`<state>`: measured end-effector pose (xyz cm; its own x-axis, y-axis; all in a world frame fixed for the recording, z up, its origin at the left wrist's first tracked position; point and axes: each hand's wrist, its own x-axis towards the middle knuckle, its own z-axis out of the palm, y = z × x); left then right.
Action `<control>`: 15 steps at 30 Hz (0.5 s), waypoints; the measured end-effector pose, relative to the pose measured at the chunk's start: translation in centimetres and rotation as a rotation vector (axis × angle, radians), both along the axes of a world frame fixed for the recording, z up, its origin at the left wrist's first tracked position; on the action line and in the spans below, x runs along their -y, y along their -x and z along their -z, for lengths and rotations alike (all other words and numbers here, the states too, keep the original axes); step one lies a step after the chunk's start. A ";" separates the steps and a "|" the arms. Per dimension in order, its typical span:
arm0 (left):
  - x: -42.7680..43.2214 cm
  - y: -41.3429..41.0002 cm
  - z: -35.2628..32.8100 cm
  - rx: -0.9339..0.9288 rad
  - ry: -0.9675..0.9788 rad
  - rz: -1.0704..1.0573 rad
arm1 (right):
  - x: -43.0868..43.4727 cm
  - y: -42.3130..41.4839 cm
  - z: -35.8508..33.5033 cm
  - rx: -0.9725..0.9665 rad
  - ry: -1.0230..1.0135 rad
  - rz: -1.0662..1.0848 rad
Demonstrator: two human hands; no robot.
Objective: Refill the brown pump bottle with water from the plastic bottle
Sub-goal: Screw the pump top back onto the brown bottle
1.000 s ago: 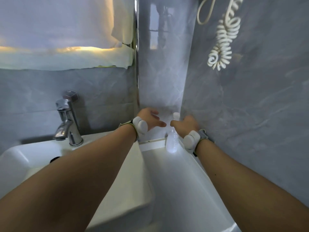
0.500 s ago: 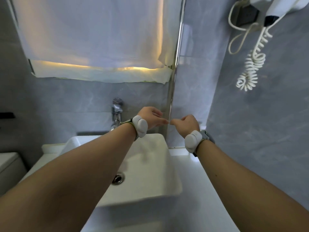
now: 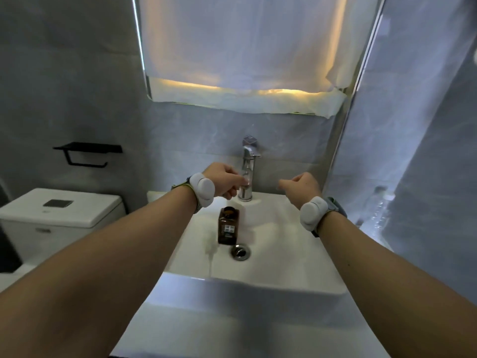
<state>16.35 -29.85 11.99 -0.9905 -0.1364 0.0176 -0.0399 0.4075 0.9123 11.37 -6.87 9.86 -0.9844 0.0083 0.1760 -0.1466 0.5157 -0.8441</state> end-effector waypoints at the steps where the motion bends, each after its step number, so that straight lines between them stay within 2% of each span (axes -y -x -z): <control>1: 0.9 -0.1 0.6 0.020 0.008 -0.019 | 0.5 -0.1 0.4 0.027 0.008 -0.022; 10: 5.8 0.3 7.8 0.130 0.029 -0.160 | 4.8 1.8 7.3 0.233 0.076 -0.150; 15: 6.6 0.8 11.3 0.259 0.088 -0.185 | 6.5 1.8 10.5 0.289 0.083 -0.217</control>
